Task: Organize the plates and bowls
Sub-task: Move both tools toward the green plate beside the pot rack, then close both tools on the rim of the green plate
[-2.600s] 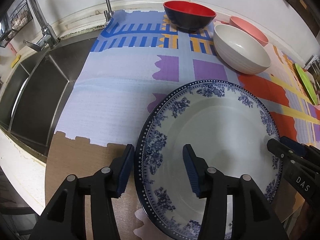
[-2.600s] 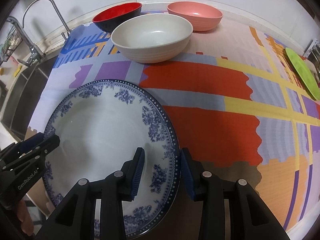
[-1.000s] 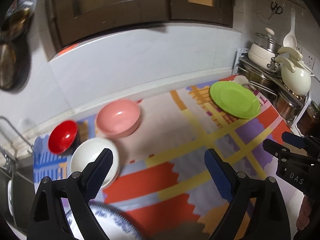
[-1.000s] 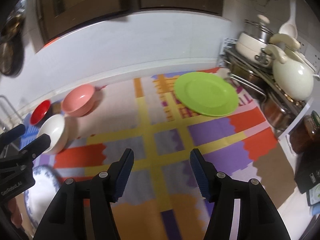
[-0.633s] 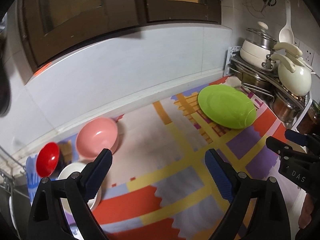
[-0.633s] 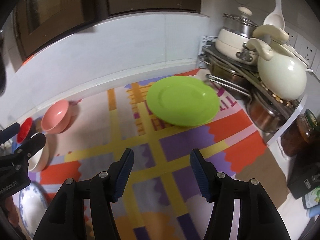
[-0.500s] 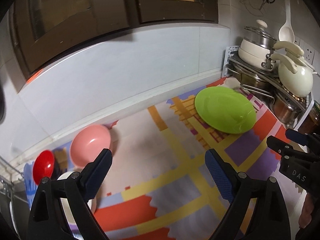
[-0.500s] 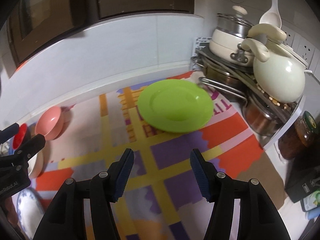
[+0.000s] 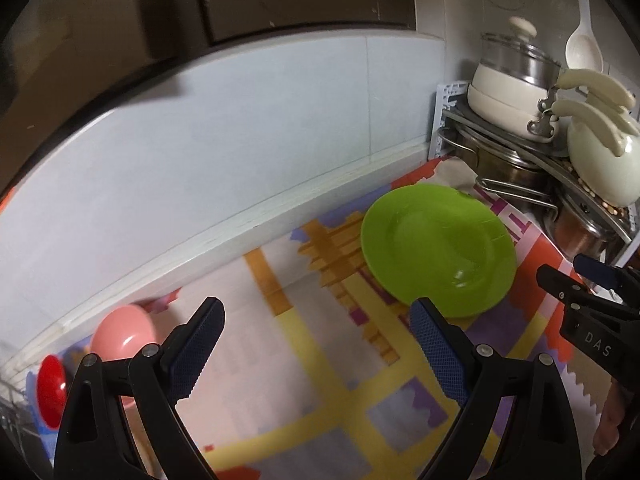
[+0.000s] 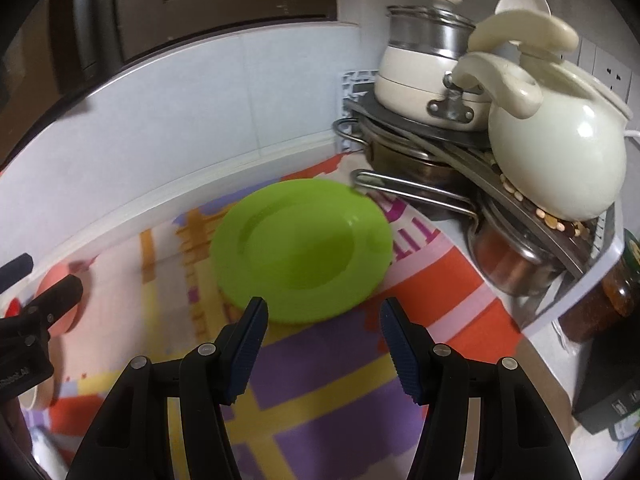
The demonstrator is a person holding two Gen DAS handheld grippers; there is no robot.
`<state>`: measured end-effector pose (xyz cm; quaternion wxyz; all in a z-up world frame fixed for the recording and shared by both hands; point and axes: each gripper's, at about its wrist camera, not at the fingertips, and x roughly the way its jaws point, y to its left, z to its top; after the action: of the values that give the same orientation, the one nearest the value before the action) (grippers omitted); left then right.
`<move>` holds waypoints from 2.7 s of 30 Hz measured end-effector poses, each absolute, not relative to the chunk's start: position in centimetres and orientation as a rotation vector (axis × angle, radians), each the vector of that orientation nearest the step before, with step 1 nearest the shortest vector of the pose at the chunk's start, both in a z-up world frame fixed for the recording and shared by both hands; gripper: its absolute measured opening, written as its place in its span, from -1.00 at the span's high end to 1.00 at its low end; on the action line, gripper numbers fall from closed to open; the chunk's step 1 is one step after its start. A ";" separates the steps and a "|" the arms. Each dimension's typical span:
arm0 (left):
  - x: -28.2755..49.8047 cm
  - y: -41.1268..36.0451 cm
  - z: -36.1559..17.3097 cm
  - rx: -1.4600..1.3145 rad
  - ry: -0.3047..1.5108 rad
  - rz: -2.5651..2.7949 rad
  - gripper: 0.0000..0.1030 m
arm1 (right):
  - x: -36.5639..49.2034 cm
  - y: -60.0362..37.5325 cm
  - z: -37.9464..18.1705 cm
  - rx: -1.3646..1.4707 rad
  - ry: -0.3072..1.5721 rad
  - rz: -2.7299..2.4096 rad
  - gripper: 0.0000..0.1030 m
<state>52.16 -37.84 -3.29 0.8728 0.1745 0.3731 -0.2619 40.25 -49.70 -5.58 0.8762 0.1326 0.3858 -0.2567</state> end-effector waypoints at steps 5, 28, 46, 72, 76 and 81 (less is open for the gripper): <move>53.9 -40.9 -5.2 0.370 0.809 -0.566 -0.84 | 41.7 -52.3 -6.9 0.278 0.801 -0.575 -0.16; 61.3 -49.0 -13.8 0.349 0.933 -0.593 -0.74 | 48.4 -59.8 -14.2 0.301 0.854 -0.622 -0.16; 62.7 -51.3 -15.5 0.320 0.975 -0.660 -0.02 | 50.2 -61.7 -16.3 0.360 0.868 -0.605 0.01; 60.6 -47.1 -13.0 0.263 0.972 -0.629 0.23 | 48.8 -59.1 -14.0 0.353 0.856 -0.571 0.21; 59.4 -45.3 -11.7 0.246 0.961 -0.622 0.23 | 48.0 -57.6 -12.6 0.338 0.847 -0.560 0.21; 57.9 -43.2 -10.0 0.234 0.951 -0.614 0.23 | 46.8 -55.9 -10.7 0.317 0.839 -0.552 0.21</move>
<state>57.86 -43.22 -10.01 0.8376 0.1104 0.4495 -0.2902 46.79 -55.91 -10.73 0.8645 0.1512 0.4005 -0.2632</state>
